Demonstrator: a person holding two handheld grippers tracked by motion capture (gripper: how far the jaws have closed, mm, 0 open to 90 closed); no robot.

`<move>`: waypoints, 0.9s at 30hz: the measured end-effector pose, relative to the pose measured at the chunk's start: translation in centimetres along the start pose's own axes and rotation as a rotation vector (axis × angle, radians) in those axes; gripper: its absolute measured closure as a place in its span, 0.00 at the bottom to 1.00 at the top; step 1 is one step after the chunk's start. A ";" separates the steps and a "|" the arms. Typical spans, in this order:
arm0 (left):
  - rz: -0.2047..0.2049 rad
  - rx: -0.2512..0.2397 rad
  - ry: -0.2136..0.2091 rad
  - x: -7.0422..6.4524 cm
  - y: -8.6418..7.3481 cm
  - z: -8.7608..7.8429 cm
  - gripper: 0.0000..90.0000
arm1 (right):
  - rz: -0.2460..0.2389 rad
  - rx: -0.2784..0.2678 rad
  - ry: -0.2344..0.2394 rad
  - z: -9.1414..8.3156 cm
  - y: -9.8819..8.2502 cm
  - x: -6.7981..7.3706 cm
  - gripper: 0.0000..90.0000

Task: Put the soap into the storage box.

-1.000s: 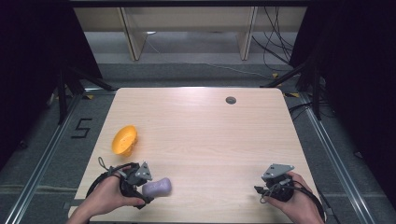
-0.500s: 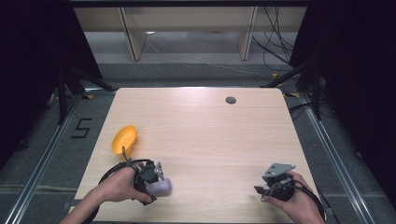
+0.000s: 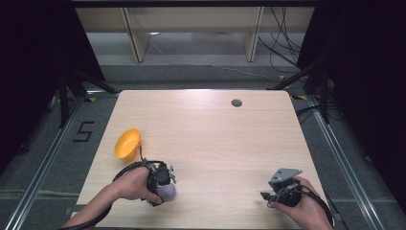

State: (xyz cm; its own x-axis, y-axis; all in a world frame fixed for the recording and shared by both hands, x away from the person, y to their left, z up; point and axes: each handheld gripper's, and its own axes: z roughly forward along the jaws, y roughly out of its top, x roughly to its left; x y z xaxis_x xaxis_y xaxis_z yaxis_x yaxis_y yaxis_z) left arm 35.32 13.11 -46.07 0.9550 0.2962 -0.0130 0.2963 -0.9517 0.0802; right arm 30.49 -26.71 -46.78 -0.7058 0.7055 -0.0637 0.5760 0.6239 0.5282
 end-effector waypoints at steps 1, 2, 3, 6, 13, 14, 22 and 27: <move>0.007 0.005 -0.003 0.2 0.1 0.1 0.40 | 0.000 0.000 0.000 0.0 0.0 0.0 0.56; -0.016 0.011 -0.020 0.3 0.1 0.4 0.40 | 0.006 0.004 0.006 0.0 0.0 0.0 0.56; -0.016 0.011 -0.020 0.3 0.1 0.4 0.40 | 0.006 0.004 0.006 0.0 0.0 0.0 0.56; -0.007 0.027 -0.039 0.9 0.4 0.9 0.41 | 0.018 -0.013 -0.003 0.2 -0.1 0.2 0.56; -0.007 0.045 -0.056 1.1 0.7 1.5 0.48 | 0.009 0.002 0.005 0.2 0.0 0.1 0.56; 0.000 0.051 -0.055 1.1 0.7 1.6 0.51 | 0.008 0.004 0.007 0.2 0.0 0.1 0.56; -0.033 0.056 -0.061 1.1 0.9 1.8 0.54 | 0.019 0.008 0.012 0.2 -0.1 0.2 0.56; -0.046 0.037 -0.042 1.0 0.8 1.7 0.54 | 0.006 -0.001 0.010 0.3 -0.1 0.1 0.56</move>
State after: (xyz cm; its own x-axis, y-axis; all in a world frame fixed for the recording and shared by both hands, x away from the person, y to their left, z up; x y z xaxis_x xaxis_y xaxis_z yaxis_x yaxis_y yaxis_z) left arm 36.50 12.53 -47.70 0.9399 0.3365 -0.0575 0.3390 -0.9398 0.0421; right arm 30.43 -26.60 -47.12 -0.7065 0.7057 -0.0525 0.5797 0.6197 0.5291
